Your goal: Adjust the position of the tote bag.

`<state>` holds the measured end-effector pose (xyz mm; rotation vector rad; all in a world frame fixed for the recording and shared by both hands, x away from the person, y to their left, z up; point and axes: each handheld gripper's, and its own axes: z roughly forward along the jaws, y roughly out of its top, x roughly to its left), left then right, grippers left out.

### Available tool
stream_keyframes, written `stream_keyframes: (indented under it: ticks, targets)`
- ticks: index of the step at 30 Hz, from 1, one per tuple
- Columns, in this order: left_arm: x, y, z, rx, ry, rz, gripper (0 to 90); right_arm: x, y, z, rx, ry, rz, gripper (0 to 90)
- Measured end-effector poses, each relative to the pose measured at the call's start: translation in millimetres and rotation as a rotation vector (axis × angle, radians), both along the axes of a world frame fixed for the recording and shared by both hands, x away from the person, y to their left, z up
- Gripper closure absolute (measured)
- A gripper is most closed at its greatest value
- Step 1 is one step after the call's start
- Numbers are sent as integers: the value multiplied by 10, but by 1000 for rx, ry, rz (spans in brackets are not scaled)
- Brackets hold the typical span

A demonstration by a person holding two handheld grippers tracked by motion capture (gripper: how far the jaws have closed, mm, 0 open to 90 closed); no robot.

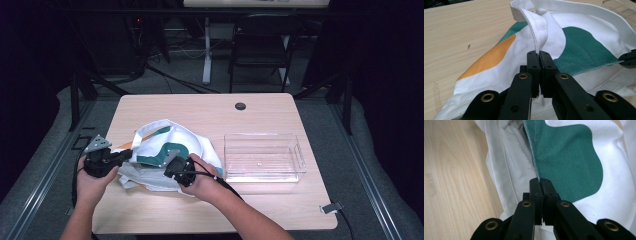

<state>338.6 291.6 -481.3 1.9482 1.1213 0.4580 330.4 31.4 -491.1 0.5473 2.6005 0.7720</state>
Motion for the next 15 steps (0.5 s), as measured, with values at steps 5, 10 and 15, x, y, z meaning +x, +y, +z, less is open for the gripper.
stream_keyframes:
  ticks: [5,10,15]
  targets:
    - [-8,4,0,-8,-1,4,878,-14,6,51,9,-20,-6,893]
    - [-4,6,-10,4,-3,1,846,-11,-9,120,6,-29,-5,893]
    - [-12,16,1,8,-7,0,838,-13,-17,158,24,-39,-14,893]
